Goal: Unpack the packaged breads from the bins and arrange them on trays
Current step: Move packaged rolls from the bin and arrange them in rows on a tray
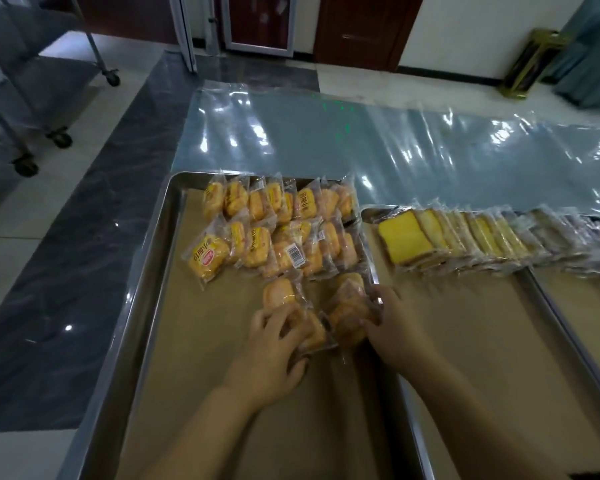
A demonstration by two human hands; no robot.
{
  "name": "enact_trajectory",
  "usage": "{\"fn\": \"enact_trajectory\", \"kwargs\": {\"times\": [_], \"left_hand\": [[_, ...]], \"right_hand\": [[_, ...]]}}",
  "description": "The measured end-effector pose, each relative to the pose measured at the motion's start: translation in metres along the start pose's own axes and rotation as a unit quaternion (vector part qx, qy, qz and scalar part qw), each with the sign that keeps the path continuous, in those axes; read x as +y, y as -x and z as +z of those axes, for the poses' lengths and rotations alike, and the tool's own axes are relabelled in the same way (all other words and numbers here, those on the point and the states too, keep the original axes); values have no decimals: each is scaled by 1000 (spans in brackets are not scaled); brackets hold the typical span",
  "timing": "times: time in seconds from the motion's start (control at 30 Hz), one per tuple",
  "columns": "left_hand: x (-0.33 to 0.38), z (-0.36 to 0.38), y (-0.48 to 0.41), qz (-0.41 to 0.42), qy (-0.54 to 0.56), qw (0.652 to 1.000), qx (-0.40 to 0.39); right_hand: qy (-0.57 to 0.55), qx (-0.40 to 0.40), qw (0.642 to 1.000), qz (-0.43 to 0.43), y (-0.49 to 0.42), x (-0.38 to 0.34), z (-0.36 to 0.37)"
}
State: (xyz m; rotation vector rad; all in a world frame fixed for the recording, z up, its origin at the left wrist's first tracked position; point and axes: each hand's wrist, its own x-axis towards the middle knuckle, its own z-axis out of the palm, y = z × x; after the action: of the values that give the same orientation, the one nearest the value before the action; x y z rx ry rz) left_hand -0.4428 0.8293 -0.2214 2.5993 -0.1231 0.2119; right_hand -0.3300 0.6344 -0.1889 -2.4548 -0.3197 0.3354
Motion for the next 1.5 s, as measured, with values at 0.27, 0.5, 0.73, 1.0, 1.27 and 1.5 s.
{"fn": "enact_trajectory", "kwargs": {"times": [0.27,0.5,0.73,1.0,1.27,1.5], "left_hand": [[10,8,-42,-44,-4,998,35],[20,9,-43,-68,-1,997,22],[48,-5,-27,-63,-1,995,79],[158,3,-41,-17,-13,993,116],[333,59,-59,0,28,992,122],[432,97,-80,69,50,990,114]], "right_hand": [[138,59,989,-6,-14,-13,-5],[152,29,988,1,-10,-13,-21],[100,77,991,-34,28,9,-75],[129,99,984,-66,98,80,-172],[150,113,979,-79,163,185,-291],[146,149,975,-70,201,252,-378]]}}
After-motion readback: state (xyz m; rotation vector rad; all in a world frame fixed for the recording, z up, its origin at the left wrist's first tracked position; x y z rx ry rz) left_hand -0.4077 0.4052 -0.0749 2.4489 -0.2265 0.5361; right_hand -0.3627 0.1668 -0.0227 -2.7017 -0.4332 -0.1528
